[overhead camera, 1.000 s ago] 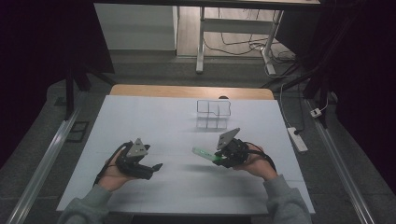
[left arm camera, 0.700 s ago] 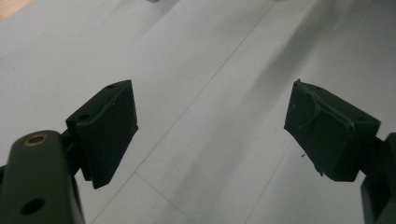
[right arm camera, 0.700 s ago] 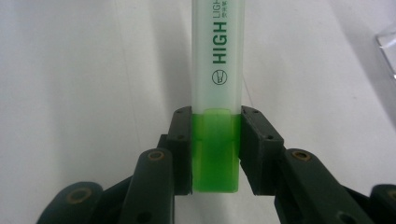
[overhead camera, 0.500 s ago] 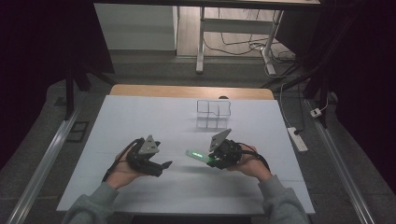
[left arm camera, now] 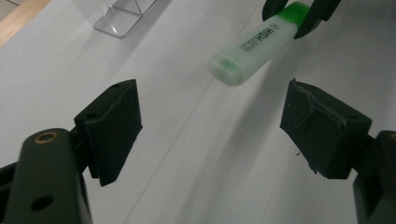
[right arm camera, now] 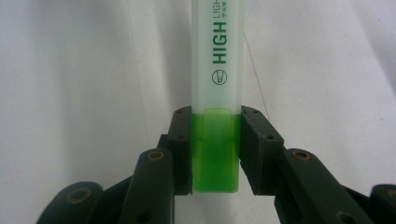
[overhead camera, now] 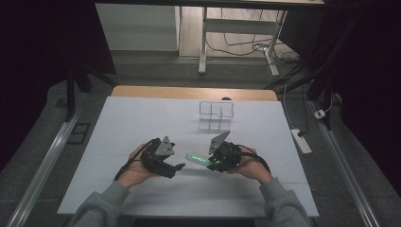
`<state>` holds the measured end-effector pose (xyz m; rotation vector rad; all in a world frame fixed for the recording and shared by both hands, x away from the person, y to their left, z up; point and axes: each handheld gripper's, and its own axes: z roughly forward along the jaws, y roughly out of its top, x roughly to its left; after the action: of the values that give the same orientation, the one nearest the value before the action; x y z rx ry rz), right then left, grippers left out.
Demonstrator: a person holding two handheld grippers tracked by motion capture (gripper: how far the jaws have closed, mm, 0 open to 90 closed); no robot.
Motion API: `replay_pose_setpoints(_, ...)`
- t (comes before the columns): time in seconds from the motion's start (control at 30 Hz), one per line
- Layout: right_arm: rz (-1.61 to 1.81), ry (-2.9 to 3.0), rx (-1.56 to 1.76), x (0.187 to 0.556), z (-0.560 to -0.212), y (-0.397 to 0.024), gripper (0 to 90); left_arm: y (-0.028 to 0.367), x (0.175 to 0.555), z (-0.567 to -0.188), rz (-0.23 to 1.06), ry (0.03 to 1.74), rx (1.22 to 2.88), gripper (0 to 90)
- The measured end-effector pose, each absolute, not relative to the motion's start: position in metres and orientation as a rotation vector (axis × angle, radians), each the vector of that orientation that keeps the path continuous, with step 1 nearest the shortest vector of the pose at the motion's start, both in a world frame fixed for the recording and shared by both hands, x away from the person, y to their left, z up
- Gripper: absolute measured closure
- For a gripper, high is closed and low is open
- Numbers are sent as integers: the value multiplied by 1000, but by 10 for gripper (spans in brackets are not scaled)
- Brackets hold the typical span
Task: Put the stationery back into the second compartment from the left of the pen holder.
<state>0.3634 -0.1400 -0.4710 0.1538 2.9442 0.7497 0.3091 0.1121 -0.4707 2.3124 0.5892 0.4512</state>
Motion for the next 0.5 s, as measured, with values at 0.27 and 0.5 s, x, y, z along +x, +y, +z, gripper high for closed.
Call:
replay_pose_setpoints(0.27, 761, 2953, 164, 362, -472, -136, 664, 103, 314, -473, 429, 562, 2337, 208)
replay_pose_setpoints(0.5, 739, 2968, 138, 362, -474, -125, 664, 98, 314, -475, 423, 505, 2384, 224)
